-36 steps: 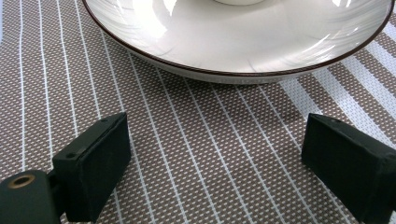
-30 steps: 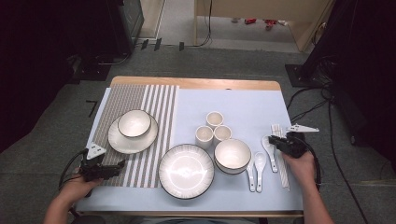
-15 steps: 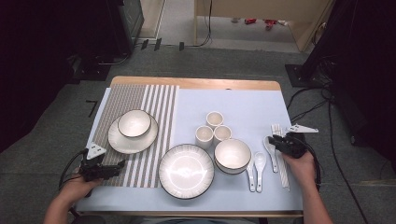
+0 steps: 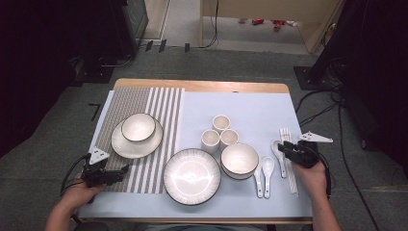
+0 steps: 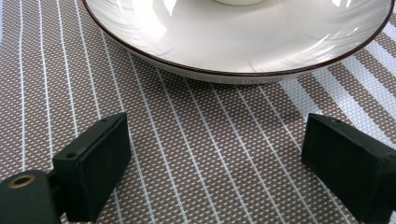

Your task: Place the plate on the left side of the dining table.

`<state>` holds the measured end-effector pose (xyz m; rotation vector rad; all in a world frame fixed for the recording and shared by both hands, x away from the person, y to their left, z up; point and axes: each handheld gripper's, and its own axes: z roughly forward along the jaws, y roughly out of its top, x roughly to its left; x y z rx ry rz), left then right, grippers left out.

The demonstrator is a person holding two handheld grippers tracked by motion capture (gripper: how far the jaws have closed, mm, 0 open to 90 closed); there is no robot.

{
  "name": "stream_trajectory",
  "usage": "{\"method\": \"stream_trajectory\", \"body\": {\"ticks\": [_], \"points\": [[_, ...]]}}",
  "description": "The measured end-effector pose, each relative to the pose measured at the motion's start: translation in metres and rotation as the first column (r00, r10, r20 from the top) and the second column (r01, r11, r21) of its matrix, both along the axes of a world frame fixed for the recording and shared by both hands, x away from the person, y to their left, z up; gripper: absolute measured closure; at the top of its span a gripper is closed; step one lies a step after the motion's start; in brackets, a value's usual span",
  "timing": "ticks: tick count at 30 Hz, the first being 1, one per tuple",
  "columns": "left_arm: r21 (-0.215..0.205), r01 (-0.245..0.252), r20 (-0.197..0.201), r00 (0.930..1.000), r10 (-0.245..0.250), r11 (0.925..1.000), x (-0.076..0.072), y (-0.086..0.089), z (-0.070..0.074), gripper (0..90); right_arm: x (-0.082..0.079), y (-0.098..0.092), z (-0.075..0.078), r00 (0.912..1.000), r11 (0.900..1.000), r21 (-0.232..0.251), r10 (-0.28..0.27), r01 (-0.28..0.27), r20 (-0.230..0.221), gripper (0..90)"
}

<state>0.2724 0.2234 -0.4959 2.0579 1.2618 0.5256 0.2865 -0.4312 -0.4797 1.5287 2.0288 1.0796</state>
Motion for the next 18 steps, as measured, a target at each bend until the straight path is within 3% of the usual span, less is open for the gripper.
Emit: {"method": "stream_trajectory", "body": {"ticks": [18], "points": [[0.000, 0.000, 0.000, 1.0000, 0.000, 1.0000, 0.000, 0.000, 0.000, 8.3, -0.030, 0.008, 0.000, 0.9998, 1.000, -0.006, -0.014, 0.014, -0.013, 66.0]]}}
